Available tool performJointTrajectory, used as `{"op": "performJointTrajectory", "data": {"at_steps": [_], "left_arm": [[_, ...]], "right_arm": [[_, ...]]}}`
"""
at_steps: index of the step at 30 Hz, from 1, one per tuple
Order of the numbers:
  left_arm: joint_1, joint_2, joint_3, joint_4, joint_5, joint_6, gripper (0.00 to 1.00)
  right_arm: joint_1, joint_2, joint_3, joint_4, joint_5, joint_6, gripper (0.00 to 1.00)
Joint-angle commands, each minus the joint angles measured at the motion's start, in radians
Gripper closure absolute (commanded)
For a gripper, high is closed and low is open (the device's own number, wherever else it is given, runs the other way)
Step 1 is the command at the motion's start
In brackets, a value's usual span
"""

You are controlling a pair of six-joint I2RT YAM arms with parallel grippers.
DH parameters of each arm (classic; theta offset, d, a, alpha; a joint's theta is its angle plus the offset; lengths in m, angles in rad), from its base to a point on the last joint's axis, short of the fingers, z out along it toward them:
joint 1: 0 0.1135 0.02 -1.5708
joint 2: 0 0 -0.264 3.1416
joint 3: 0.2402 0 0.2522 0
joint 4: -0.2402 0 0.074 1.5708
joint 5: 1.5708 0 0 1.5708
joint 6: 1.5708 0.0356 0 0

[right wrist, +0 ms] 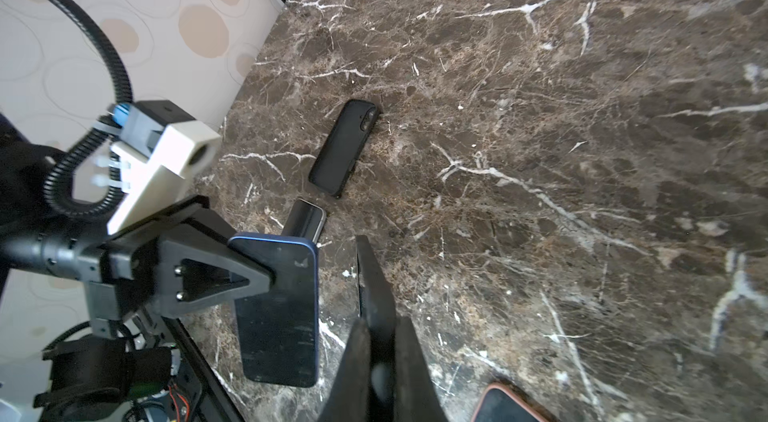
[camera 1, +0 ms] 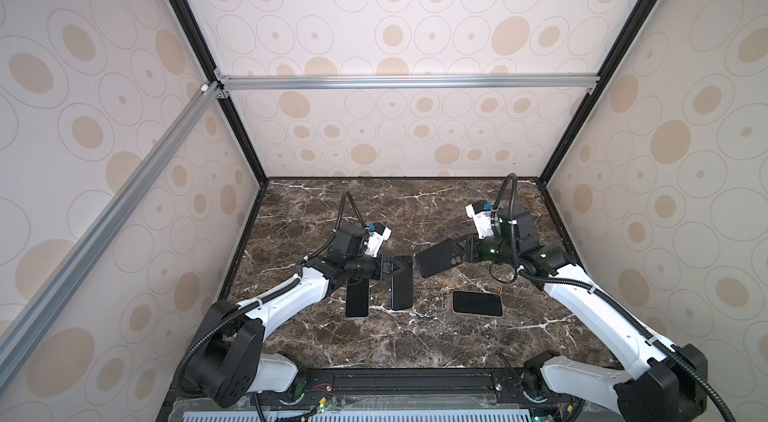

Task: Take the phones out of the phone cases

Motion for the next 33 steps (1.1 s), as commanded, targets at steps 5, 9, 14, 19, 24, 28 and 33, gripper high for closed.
{"op": "performJointTrajectory", "data": {"at_steps": [5, 9, 14, 19, 24, 28, 33], "left_arm": [[0.043, 0.076, 0.047, -0.047, 0.067, 0.013, 1.0], [0.07, 0.126, 0.066, -0.075, 0.091, 0.043, 1.0], [0.088, 0.198, 0.097, -0.081, 0.129, 0.052, 1.0], [0.105, 0.246, 0.123, -0.07, 0.144, 0.052, 1.0], [0.12, 0.281, 0.125, -0.05, 0.167, 0.039, 1.0], [0.125, 0.299, 0.119, -0.037, 0.169, 0.028, 1.0], [0.133, 0.324, 0.1, -0.004, 0.174, 0.01, 1.0]], "right_arm": [[-0.001, -0.095, -0.166, 0.138, 0.047, 0.212, 1.0], [0.0, -0.06, -0.186, 0.152, 0.012, 0.239, 1.0], [0.0, -0.032, -0.226, 0.229, -0.012, 0.3, 1.0], [0.0, 0.001, -0.257, 0.268, -0.011, 0.364, 1.0], [0.001, 0.033, -0.267, 0.288, -0.019, 0.38, 1.0], [0.0, 0.065, -0.275, 0.32, -0.031, 0.392, 1.0], [-0.001, 0.096, -0.28, 0.353, -0.036, 0.412, 1.0]]}}
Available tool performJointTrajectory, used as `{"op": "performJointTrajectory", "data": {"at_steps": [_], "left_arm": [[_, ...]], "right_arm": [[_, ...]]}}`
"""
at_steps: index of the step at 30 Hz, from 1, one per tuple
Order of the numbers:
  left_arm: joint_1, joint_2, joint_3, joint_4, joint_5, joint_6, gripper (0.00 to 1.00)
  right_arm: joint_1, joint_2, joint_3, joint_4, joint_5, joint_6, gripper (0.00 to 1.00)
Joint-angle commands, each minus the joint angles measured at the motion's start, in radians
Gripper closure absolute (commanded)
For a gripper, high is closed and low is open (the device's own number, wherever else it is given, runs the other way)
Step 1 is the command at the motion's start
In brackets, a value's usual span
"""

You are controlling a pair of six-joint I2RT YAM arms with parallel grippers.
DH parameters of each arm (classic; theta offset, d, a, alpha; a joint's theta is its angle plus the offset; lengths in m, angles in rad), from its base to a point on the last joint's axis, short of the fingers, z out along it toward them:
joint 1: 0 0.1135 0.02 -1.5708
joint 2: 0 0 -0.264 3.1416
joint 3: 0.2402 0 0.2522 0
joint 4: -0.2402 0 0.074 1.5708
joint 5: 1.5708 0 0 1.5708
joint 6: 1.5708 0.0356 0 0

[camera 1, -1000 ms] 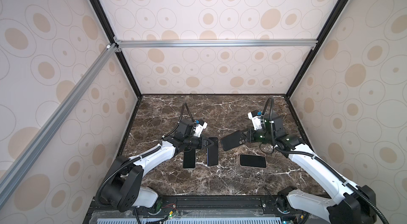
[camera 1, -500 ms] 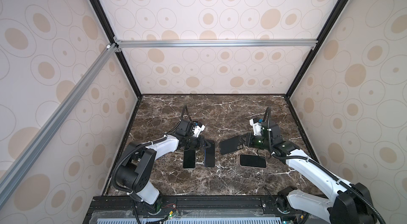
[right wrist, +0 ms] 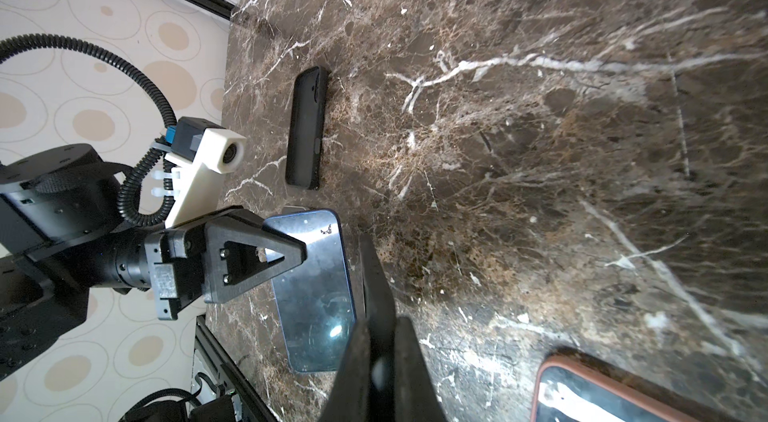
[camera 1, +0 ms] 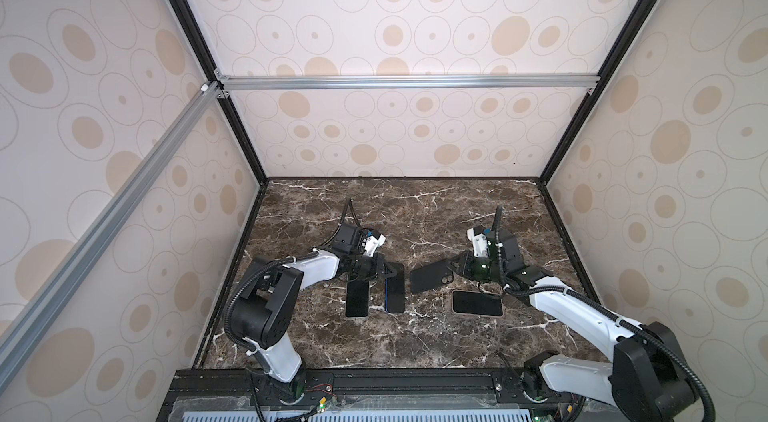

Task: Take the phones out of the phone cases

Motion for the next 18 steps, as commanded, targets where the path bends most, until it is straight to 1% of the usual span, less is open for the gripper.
{"op": "performJointTrajectory", "data": {"at_steps": [1, 3, 6, 12, 14, 18], "left_arm": [[0.012, 0.015, 0.013, 0.052, 0.044, -0.026, 1.0], [0.013, 0.021, 0.008, 0.061, 0.042, -0.032, 0.99], [0.016, 0.034, 0.008, 0.056, 0.035, -0.029, 0.91], [0.021, 0.039, 0.004, 0.038, 0.008, -0.021, 0.81], [0.024, 0.037, 0.002, 0.022, -0.011, -0.011, 0.76], [0.03, 0.025, -0.009, -0.012, -0.039, 0.003, 0.72]], "right_arm": [[0.0, 0.022, -0.012, 0.046, -0.018, 0.032, 1.0], [-0.001, 0.04, -0.006, 0.044, -0.025, 0.032, 1.0], [0.0, 0.063, -0.002, 0.05, -0.03, 0.034, 1.0], [0.001, 0.1, 0.0, 0.062, -0.041, 0.037, 1.0], [0.003, 0.108, -0.002, 0.068, -0.041, 0.041, 1.0], [0.007, 0.117, 0.0, 0.072, -0.04, 0.038, 1.0]]}}
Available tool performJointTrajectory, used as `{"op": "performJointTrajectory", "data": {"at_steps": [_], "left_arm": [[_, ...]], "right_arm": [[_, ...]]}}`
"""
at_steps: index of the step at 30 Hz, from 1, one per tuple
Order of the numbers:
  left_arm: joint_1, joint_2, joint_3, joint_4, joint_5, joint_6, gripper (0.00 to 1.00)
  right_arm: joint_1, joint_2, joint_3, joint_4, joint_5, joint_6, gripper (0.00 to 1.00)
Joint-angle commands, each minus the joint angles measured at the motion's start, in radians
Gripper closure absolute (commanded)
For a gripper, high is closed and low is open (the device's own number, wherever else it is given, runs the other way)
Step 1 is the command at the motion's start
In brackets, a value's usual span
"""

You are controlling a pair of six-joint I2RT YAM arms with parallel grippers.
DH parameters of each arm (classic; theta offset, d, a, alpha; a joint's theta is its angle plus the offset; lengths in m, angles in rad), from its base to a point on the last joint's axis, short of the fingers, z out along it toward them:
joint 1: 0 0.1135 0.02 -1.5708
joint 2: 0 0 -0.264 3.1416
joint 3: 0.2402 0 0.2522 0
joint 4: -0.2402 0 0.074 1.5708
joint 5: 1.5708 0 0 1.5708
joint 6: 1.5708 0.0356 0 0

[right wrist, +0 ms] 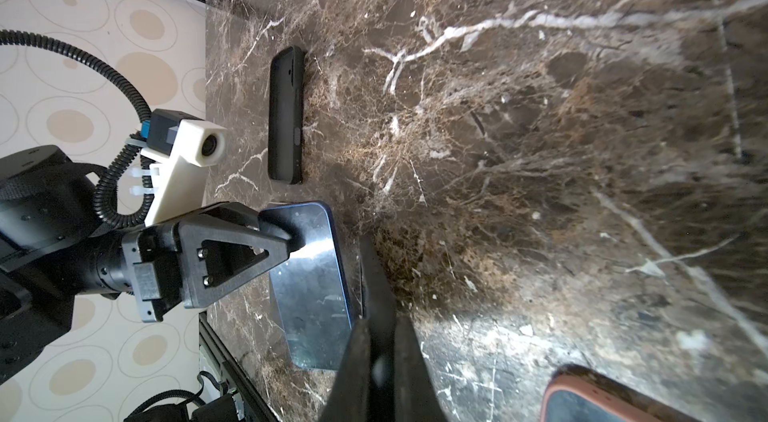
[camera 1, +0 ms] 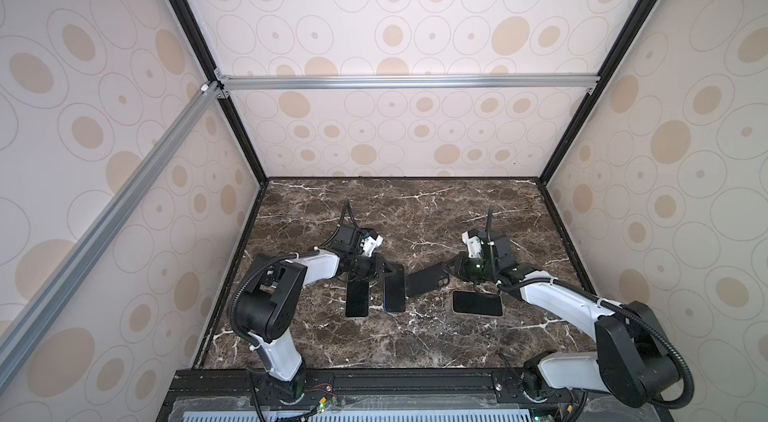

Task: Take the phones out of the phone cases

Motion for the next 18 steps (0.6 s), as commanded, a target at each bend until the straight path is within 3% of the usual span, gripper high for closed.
{"op": "performJointTrajectory", "data": {"at_steps": [1, 10, 18], "left_arm": [[0.01, -0.015, -0.01, -0.028, -0.023, 0.021, 0.71], [0.017, -0.051, -0.028, -0.066, -0.075, 0.042, 0.6], [0.019, -0.08, 0.002, -0.11, -0.117, 0.061, 0.57]], "right_arm": [[0.008, 0.006, 0.002, 0.021, -0.001, 0.01, 1.0], [0.029, -0.008, 0.006, -0.025, 0.048, -0.017, 1.0], [0.03, -0.056, 0.043, -0.12, 0.083, -0.089, 1.0]]}}
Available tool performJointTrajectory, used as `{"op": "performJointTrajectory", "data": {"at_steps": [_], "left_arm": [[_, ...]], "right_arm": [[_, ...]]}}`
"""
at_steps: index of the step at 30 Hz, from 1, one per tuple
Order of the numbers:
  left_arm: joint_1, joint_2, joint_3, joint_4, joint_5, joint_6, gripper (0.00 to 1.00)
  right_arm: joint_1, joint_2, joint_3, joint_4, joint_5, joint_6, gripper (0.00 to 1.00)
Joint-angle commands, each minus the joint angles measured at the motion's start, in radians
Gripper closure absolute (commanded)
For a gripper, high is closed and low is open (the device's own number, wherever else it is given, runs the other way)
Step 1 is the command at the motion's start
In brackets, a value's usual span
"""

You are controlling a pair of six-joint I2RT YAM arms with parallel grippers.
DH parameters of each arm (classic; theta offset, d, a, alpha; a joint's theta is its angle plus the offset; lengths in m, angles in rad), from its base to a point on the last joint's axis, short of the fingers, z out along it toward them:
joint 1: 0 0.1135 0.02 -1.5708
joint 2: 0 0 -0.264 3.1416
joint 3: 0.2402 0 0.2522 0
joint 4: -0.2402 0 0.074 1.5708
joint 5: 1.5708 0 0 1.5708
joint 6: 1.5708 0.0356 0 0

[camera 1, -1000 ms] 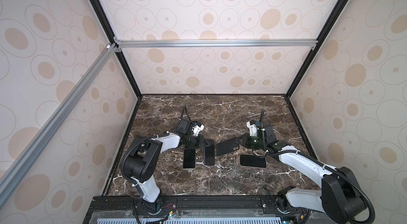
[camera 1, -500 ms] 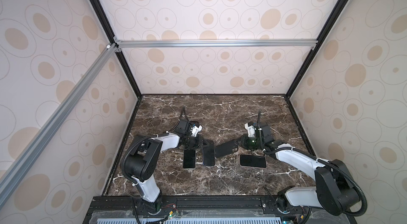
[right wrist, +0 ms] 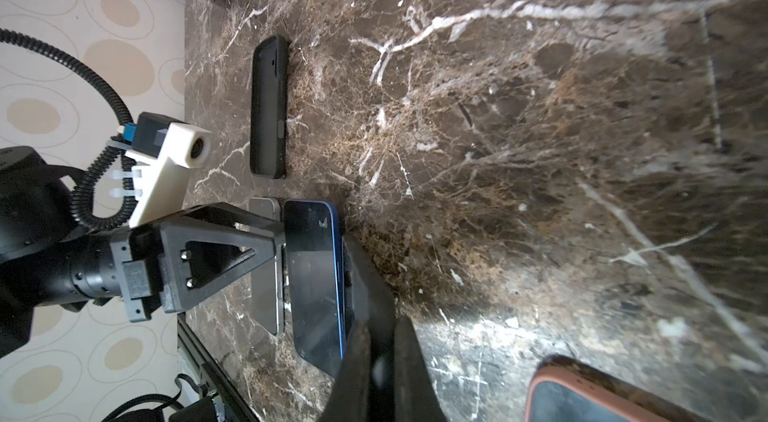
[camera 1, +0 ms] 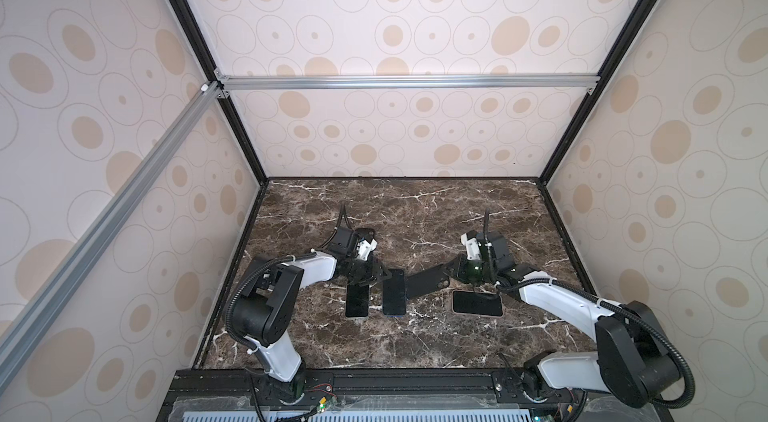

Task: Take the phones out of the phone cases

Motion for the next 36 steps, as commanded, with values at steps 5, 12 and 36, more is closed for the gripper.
{"op": "performJointTrajectory", "data": {"at_steps": [5, 12, 36], "left_arm": [[0.008, -0.139, 0.069, -0.101, -0.096, 0.11, 0.48], [-0.051, -0.432, 0.089, 0.041, -0.13, 0.364, 0.41], [-0.386, -0.39, 0.211, -0.111, -0.27, 0.733, 0.51]], "right_arm": [[0.006, -0.158, 0.113, -0.204, 0.099, -0.211, 1.0], [-0.001, -0.203, 0.31, -0.389, -0.138, -0.517, 1.0], [0.02, -0.024, 0.588, -0.67, -0.379, -0.683, 1.0]]}}
